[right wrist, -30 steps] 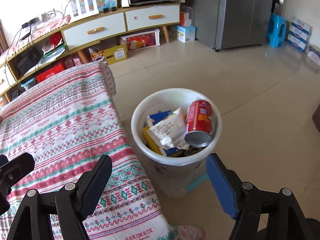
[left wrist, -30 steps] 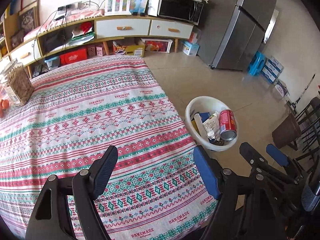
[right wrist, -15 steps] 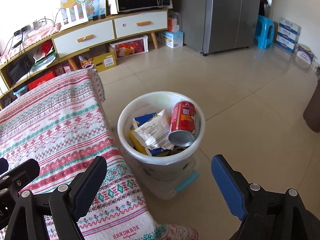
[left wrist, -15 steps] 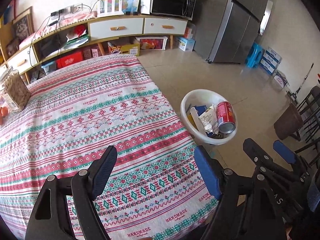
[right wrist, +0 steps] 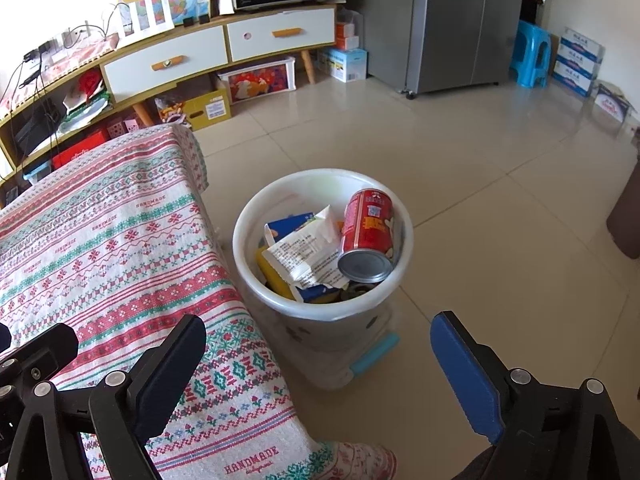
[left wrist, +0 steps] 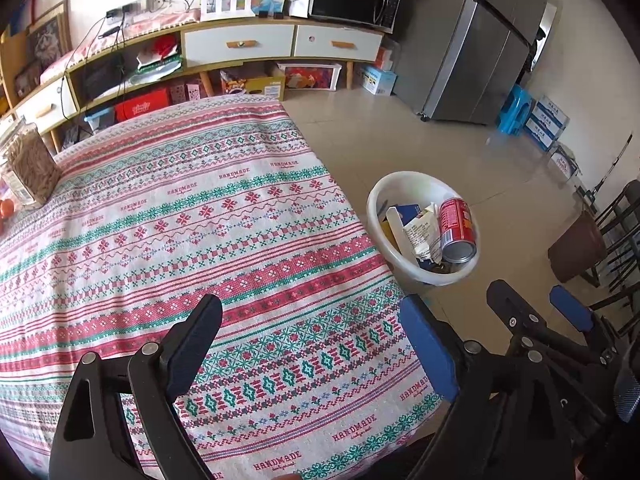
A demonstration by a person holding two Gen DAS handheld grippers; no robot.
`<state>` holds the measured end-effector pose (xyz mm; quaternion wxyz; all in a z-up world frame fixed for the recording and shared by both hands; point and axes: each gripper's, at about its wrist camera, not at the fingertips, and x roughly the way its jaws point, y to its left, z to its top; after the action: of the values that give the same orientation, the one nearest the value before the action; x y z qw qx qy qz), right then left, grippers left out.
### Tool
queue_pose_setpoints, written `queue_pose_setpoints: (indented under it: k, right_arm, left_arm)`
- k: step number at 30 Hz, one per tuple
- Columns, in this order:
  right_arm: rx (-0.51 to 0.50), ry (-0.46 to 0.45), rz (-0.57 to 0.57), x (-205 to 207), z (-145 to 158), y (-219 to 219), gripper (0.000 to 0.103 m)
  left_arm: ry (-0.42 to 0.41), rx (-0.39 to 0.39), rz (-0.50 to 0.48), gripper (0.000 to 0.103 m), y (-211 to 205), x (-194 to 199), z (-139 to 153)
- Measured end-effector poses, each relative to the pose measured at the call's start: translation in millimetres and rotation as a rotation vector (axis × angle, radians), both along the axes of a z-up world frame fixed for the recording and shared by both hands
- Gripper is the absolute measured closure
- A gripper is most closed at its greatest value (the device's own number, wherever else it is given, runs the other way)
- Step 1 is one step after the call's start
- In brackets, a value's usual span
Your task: Collect trash
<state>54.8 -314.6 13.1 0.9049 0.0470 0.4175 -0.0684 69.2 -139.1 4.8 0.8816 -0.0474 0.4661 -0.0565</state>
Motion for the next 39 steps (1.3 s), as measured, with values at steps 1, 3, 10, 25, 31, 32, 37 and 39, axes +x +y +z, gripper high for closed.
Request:
queue_pose_setpoints:
  k: [1, 3, 10, 25, 31, 32, 37, 39]
  right_arm:
    - [-0.003, 0.004, 0.000, 0.2, -0.4, 0.5, 0.007]
    - [-0.009, 0.011, 0.001, 1.1, -1.2, 0.5, 0.006]
    - [-0.020, 0.049, -0.003, 4.9, -6.4, 0.1, 0.001]
    - [-0.041, 0.070, -0.010, 6.9, -7.2, -1.8, 0.001]
    - [-0.044, 0.072, -0.011, 7.0, -7.3, -2.6, 0.001]
    - [-0.044, 0.072, -0.011, 7.0, -7.4, -2.9, 0.001]
    - [-0.046, 0.073, -0.014, 6.8, -7.3, -3.1, 0.001]
    - [-0.046, 0.072, -0.016, 6.9, -7.3, -2.9, 0.001]
  left_arm:
    - [0.000, 0.001, -0.001, 0.009, -0.5, -0.1, -0.1]
    - [0.000, 0.004, 0.000, 0.008, -0.7, 0.0, -0.5]
    - [0.005, -0.001, 0.006, 0.006, 0.7, 0.8, -1.7]
    - [0.012, -0.005, 0.006, 0.003, 0.9, 2.0, -4.9]
    - [0.013, -0.005, 0.006, 0.003, 0.9, 2.0, -4.9]
    - [0.013, -0.005, 0.006, 0.003, 1.0, 2.1, -4.9]
    - [0.015, -0.007, 0.006, 0.003, 0.7, 1.7, -5.5]
    - [0.014, -0.005, 0.006, 0.003, 0.3, 1.4, -5.9]
